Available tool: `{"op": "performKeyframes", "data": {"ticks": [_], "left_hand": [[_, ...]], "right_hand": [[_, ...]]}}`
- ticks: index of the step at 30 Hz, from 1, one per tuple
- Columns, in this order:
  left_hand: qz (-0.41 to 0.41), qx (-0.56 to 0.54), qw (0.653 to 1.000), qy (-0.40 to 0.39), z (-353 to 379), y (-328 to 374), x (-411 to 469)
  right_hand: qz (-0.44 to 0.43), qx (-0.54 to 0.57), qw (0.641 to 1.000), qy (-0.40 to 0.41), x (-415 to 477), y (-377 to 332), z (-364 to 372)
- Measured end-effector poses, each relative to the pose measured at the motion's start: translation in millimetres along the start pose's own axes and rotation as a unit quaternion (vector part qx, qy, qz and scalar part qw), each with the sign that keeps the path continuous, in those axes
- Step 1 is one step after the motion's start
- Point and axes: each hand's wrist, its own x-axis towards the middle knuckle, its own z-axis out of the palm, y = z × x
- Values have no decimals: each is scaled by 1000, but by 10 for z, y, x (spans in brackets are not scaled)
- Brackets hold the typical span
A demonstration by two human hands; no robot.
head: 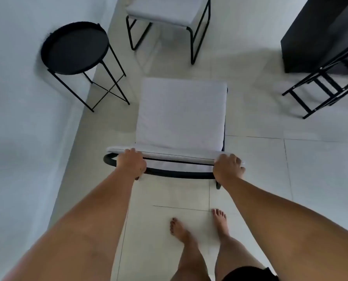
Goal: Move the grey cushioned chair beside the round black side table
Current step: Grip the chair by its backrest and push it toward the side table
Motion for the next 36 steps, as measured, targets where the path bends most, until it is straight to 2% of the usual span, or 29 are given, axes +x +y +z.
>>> {"op": "performKeyframes", "data": {"ticks": [4, 6, 8, 11, 14, 18, 20, 24, 26, 30, 34, 36], "left_hand": [[-100, -11, 995, 21, 70, -282, 213], [-156, -65, 986, -11, 102, -331, 272], [-234, -151, 960, -41, 172, -408, 345], [-309, -277, 908, -50, 316, -488, 371], [-329, -362, 872, -11, 372, -467, 343], [-318, -342, 884, -14, 463, -448, 275], [-337, -371, 866, 1, 556, -466, 184], [-391, -447, 805, 22, 707, -506, -85], [-396, -444, 804, 18, 770, -518, -221], [-456, -493, 740, 34, 915, -548, -576], [-495, -517, 698, 26, 1087, -573, -965], [-501, -525, 688, 20, 1189, -560, -1141]], "right_hand": [[109, 78, 990, 40, 99, -38, 76], [205, 198, 955, 77, 154, -10, 96], [281, 291, 911, 84, 254, 17, 112], [326, 348, 878, 51, 328, 60, 82], [326, 368, 871, 17, 329, 71, 8], [318, 352, 880, 11, 308, 49, -51], [306, 349, 886, 10, 280, 58, -68], [275, 338, 900, 6, 164, 37, -70], [259, 329, 908, 4, 128, 5, -71], [213, 291, 932, -15, 70, -94, -66], [147, 250, 956, -37, 10, -213, -48], [110, 228, 966, -45, 9, -270, -51]]}}
